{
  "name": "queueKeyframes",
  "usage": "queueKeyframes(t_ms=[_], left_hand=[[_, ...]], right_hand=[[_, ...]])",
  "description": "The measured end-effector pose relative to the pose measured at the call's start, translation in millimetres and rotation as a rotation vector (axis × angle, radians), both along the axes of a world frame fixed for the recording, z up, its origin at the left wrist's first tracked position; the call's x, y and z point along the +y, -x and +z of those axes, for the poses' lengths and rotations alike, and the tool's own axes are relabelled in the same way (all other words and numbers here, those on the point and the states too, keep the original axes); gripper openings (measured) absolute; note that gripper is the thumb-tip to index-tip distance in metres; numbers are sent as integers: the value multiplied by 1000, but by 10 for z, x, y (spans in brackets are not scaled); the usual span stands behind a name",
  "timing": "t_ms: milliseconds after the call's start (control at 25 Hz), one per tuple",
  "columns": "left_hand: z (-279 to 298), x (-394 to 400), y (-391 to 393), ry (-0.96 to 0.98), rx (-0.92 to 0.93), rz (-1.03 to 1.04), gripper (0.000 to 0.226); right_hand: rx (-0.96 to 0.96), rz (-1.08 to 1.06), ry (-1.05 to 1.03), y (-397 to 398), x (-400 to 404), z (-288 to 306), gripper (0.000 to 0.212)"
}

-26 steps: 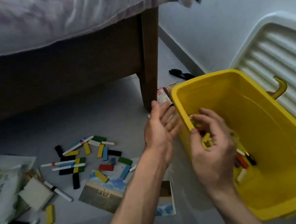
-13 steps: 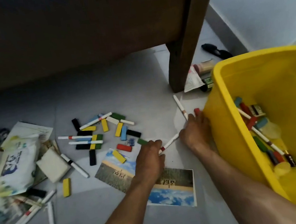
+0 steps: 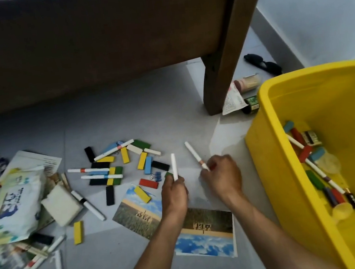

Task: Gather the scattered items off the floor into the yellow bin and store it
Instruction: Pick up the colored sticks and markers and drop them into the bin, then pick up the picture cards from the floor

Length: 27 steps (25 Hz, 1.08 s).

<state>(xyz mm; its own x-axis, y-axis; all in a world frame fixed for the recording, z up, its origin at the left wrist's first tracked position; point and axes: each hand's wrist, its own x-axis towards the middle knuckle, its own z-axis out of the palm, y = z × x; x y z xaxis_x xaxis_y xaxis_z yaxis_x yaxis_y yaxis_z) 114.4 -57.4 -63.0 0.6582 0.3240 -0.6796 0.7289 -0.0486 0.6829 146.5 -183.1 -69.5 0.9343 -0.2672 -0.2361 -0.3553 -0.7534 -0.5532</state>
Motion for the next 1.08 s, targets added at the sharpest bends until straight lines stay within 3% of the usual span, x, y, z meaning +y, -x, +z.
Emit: queueKeyframes(t_ms=[80, 200, 320, 480, 560, 760, 920, 1000, 1080], left_hand=[[125, -81, -35, 86, -54, 88, 20], [432, -316, -72, 130, -217, 70, 26], [888, -599, -61, 300, -395, 45, 25], [1564, -983, -66, 549, -688, -169, 18], [1765, -1232, -107, 574, -692, -320, 17], [1752, -1343, -117, 360, -463, -518, 24], [1366, -681, 23, 350, -519, -224, 20], [1026, -244, 126, 223, -430, -95, 17], [629, 204, 259, -81, -280, -110, 19]], right_hand=[[-47, -101, -230, 279, 96, 89, 6], [-210, -256, -510, 439, 65, 361, 15], [-435, -347, -672, 485, -125, 874, 19], [-820, -343, -509, 650, -530, 1583, 16], [-890, -381, -389, 697, -761, 1766, 15], [-667, -362, -109, 818, -918, 1745, 30], [-815, -112, -122, 989, -459, 1396, 18], [-618, 93, -175, 1081, -124, 1095, 20], [-144, 369, -72, 1171, 119, 713, 37]])
